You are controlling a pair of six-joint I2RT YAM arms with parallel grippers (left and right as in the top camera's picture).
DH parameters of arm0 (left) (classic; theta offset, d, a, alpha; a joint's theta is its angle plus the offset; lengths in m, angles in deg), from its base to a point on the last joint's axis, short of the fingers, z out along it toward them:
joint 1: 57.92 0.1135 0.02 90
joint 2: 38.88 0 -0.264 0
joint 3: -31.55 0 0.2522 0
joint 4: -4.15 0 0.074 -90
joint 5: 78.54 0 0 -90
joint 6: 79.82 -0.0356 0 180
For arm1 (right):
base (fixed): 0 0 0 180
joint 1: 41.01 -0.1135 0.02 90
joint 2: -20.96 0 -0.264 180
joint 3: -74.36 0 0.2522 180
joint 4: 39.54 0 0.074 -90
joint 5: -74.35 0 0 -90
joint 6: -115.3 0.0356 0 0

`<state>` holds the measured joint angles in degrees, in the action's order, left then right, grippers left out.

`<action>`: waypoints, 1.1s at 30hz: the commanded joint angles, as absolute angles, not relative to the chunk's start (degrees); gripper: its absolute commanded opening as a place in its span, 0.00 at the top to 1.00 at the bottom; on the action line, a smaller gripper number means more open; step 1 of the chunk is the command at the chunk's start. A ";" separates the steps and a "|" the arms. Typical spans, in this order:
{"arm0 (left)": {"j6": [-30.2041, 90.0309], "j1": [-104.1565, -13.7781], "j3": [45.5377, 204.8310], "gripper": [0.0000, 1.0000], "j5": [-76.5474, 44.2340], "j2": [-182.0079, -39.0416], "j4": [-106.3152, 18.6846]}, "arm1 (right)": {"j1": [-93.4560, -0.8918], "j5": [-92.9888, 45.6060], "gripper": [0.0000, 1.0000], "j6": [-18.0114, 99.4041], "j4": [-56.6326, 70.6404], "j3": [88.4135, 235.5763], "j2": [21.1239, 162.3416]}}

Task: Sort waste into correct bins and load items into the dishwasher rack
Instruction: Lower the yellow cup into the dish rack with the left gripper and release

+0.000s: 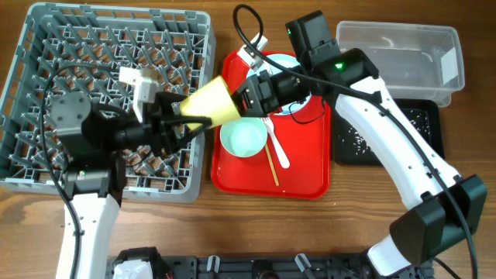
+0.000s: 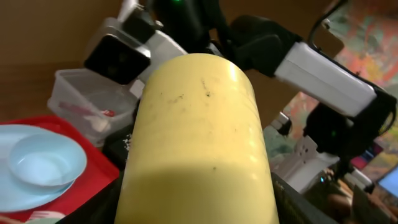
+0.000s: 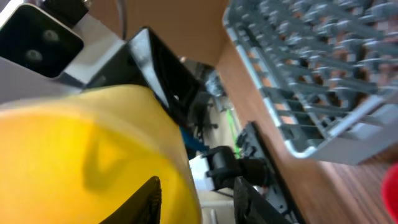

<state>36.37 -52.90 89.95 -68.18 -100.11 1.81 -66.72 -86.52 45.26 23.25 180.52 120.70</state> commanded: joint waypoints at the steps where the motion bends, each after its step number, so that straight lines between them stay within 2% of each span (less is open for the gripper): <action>1: 34.47 -49.86 90.65 0.41 -61.68 -100.18 -3.22 | -64.08 -73.80 0.60 47.41 24.46 181.11 121.14; 4: 29.57 -49.01 90.65 0.44 -49.79 -100.18 -14.23 | -61.15 -68.90 0.60 47.12 24.61 181.11 121.12; 6: 26.82 -49.01 90.65 0.58 -35.81 -100.18 -23.32 | -58.99 -67.15 0.60 45.75 25.37 181.11 120.88; 8: 26.95 -49.01 90.65 0.59 -24.16 -100.09 -29.18 | -57.96 -64.01 0.60 43.34 27.87 181.11 120.35; 9: 27.13 -49.01 90.65 0.63 -19.41 -99.80 -31.83 | -57.61 -60.05 0.60 43.04 30.12 181.11 119.90; 10: 27.26 -49.01 90.74 0.64 -16.03 -99.30 -34.19 | -57.44 -57.58 0.61 42.18 31.45 181.11 119.52; 17: 27.35 -49.01 99.09 0.89 2.38 -96.00 -52.24 | -54.24 -35.22 0.62 38.40 42.82 181.11 111.11; 22: 27.98 -49.01 100.97 0.87 8.41 -95.98 -57.77 | -49.98 -25.43 0.62 38.36 49.00 181.11 105.43; 26: 29.07 -49.01 100.97 0.85 13.37 -96.15 -59.69 | -46.68 -25.47 0.62 38.36 51.12 181.11 104.88; 33: 29.03 -49.01 100.92 0.80 13.48 -100.74 -63.52 | -46.44 -25.49 0.62 38.93 51.43 181.11 105.01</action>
